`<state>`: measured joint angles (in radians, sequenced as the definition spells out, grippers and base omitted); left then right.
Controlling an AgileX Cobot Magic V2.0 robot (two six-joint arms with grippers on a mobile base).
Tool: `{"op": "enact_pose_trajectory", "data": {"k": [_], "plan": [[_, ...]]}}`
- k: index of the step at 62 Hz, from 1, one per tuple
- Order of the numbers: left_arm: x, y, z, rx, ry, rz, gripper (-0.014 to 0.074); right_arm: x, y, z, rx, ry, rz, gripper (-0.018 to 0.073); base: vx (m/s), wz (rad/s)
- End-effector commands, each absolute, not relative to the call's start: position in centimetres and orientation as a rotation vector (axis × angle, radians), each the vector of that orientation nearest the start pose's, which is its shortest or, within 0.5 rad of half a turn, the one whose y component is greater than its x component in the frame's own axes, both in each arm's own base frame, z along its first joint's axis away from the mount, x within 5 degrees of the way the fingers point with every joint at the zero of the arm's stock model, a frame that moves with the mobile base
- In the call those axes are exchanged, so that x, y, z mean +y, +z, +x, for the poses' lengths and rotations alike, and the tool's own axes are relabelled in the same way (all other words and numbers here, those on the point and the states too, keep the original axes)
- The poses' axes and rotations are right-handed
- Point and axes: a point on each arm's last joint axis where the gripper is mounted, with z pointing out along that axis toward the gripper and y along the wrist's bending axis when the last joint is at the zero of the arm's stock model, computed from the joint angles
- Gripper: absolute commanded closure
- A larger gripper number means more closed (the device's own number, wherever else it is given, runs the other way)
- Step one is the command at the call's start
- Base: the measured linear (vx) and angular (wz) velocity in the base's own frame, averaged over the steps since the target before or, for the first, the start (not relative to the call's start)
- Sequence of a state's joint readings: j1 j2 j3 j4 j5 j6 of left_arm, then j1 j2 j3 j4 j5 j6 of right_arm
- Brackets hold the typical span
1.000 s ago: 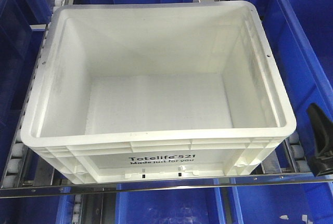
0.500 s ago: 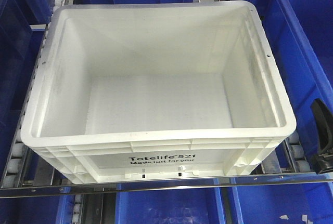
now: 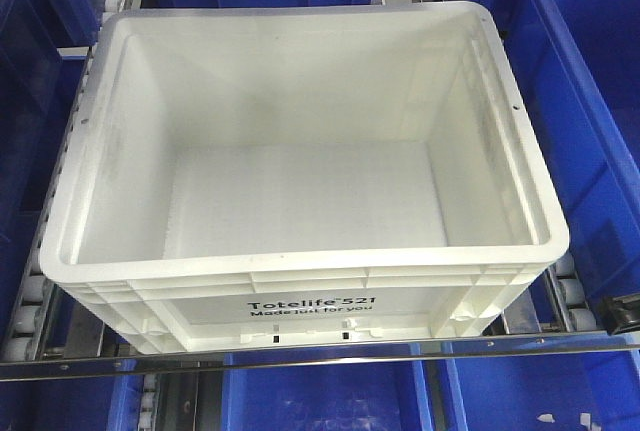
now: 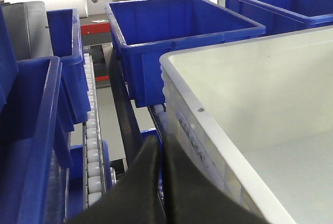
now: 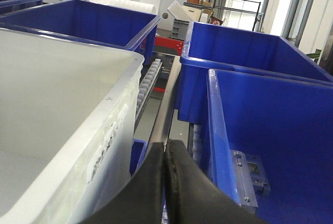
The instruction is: Move bin from left to right shelf
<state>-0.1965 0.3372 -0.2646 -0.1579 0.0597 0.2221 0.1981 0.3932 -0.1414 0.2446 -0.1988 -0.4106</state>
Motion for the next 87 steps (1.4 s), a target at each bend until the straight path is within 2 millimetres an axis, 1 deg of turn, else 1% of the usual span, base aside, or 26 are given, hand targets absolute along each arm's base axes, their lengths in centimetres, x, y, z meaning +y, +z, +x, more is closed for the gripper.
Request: {"op": "enact_pose_trajectory", "data": {"k": [1,7,11,43,53,70,79,84,87], "plan": [[-1.7,28.9,8.7,1.508,-0.12,0.187,0.0605,1.4,26.3,9.6,1.467,0.011,-0.192,0.0566,0.0,0.0],[-1.7,28.9,8.7,1.508,-0.12,0.187,0.0605,1.4,25.9,9.6,1.522,0.114,-0.109,0.0566,0.0,0.0],[-1.7,28.9,8.7,1.508,-0.12,0.187,0.0605,1.4,25.9,9.6,1.529,0.143,-0.08,0.0566,0.0,0.0],[-1.7,28.9,8.7,1.509,-0.119,0.188,0.0605,1.4,25.9,9.6,1.527,0.142,-0.079,0.0566,0.0,0.0],[-1.7,29.0,8.7,1.493,-0.073,0.231,0.0605,1.4,25.9,9.6,1.527,0.142,-0.079,0.0566,0.0,0.0],[-1.8,29.0,8.7,1.495,-0.08,0.226,0.0605,1.4,25.9,9.6,1.527,0.142,-0.079,0.0566,0.0,0.0],[-1.7,28.3,8.3,1.539,-0.07,0.248,0.0605,1.4,25.9,9.6,1.527,0.142,-0.079,0.0566,0.0,0.0],[-1.6,26.9,8.0,1.534,-0.07,0.244,0.0605,1.4,25.9,9.6,1.527,0.142,-0.079,0.0566,0.0,0.0],[-1.6,25.6,7.8,1.534,-0.07,0.241,0.0605,1.4,25.9,9.6,1.527,0.142,-0.079,0.0566,0.0,0.0]]}}
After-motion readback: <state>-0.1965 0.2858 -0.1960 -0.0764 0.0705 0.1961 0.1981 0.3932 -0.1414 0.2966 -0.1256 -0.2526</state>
